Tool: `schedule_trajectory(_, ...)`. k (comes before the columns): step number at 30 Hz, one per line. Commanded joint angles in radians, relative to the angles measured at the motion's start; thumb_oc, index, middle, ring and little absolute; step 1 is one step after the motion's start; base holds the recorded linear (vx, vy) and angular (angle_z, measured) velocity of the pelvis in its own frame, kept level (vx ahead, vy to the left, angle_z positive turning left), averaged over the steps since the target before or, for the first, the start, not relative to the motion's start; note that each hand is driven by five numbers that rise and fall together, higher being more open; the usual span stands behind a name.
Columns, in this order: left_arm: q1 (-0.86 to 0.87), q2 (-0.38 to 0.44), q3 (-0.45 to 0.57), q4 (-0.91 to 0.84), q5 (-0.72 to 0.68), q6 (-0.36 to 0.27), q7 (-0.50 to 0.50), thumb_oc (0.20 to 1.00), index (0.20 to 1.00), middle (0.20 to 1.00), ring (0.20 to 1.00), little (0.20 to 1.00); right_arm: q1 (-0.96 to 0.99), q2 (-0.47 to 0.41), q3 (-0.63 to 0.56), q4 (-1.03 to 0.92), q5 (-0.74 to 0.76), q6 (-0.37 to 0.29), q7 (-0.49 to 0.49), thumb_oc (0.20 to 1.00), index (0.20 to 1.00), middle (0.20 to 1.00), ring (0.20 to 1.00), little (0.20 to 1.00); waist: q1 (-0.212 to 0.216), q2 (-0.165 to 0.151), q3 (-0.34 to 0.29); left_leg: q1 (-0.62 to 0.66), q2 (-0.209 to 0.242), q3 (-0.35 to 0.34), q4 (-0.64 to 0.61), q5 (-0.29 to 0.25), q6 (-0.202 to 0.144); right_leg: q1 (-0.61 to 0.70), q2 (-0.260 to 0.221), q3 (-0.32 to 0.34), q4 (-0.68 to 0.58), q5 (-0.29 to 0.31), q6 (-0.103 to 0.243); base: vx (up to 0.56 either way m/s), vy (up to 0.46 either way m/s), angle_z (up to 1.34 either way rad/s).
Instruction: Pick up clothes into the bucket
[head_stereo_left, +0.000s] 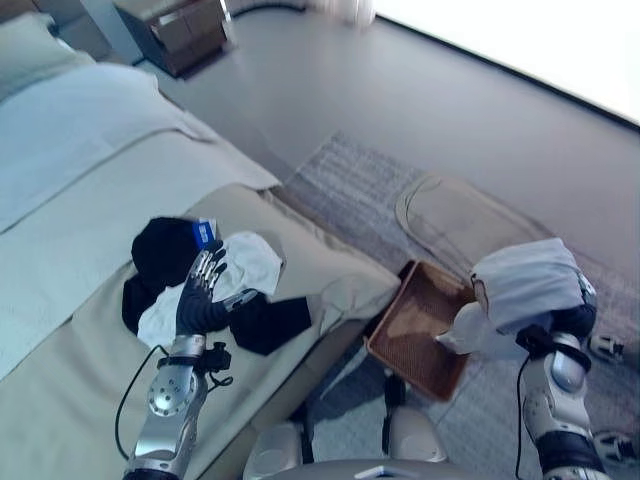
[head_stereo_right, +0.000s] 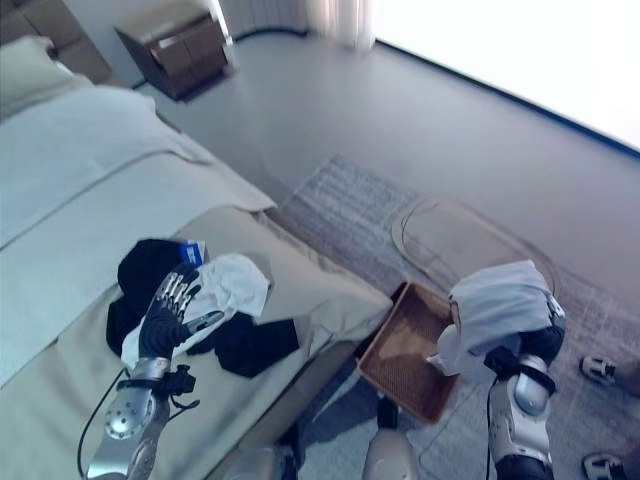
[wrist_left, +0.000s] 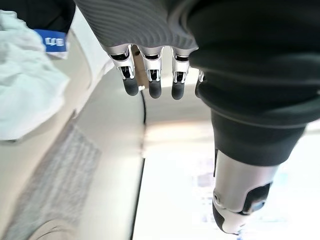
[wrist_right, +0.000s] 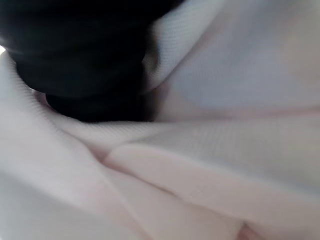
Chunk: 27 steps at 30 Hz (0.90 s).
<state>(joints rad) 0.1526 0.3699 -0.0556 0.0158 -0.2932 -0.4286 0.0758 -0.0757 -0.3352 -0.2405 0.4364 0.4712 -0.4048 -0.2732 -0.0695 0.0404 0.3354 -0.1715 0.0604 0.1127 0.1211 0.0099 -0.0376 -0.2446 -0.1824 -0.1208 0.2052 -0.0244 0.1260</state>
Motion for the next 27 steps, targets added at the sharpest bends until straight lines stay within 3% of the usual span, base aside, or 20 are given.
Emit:
schedule_trajectory(1, 0.019, 0.037, 0.052, -0.074, -0.021, -0.079, 0.035, 1.0, 1.0, 1.0, 1.0, 1.0, -0.079, -0.044, 0.02, 0.011, 0.012, -0.057, -0.034, 0.2, 0.2, 0.2, 0.2, 0.2, -0.014, -0.023, -0.016, -0.103, 0.016, -0.021, 0.196, -0.1, 0.026, -0.022, -0.054, 0.009, 0.068, 0.019, 0.025, -0.14, -0.017, -0.03)
schedule_trajectory(6, -0.002, 0.067, 0.022, -0.111, -0.025, -0.093, 0.076, 1.0, 1.0, 1.0, 1.0, 1.0, -0.205, -0.085, 0.082, 0.171, 0.026, -0.032, -0.085, 0.2, 0.2, 0.2, 0.2, 0.2, 0.001, -0.002, 0.03, -0.231, 0.013, -0.02, 0.274, -0.108, 0.029, -0.154, -0.055, 0.023, 0.152, 0.002, 0.01, -0.1, -0.011, -0.02)
schedule_trajectory(12, -0.02, 0.077, -0.025, -0.14, -0.029, -0.098, 0.111, 1.0, 1.0, 1.0, 1.0, 1.0, -0.296, -0.125, 0.148, 0.225, -0.023, -0.003, -0.129, 0.2, 0.2, 0.2, 0.2, 0.2, 0.011, 0.01, 0.062, -0.335, 0.009, -0.03, 0.341, -0.124, 0.031, -0.254, -0.06, 0.027, 0.226, -0.02, 0.003, -0.04, 0.003, 0.02)
schedule_trajectory(22, -0.012, 0.099, -0.057, -0.126, -0.016, -0.097, 0.159, 1.0, 1.0, 1.0, 1.0, 1.0, -0.434, -0.205, 0.16, 0.334, -0.03, 0.002, -0.203, 0.2, 0.2, 0.2, 0.2, 0.2, 0.038, 0.003, 0.091, -0.389, -0.013, -0.055, 0.348, -0.112, 0.027, -0.286, -0.08, -0.003, 0.245, -0.023, 0.005, -0.01, -0.006, 0.13)
schedule_trajectory(27, -0.014, 0.099, -0.039, -0.119, -0.012, -0.101, 0.168, 1.0, 1.0, 1.0, 1.0, 1.0, -0.425, -0.227, 0.129, 0.212, -0.029, -0.021, -0.215, 0.2, 0.2, 0.2, 0.2, 0.2, 0.044, -0.014, 0.087, -0.365, -0.016, -0.068, 0.288, -0.089, 0.024, -0.261, -0.084, -0.024, 0.195, -0.004, 0.014, 0.03, -0.006, 0.11)
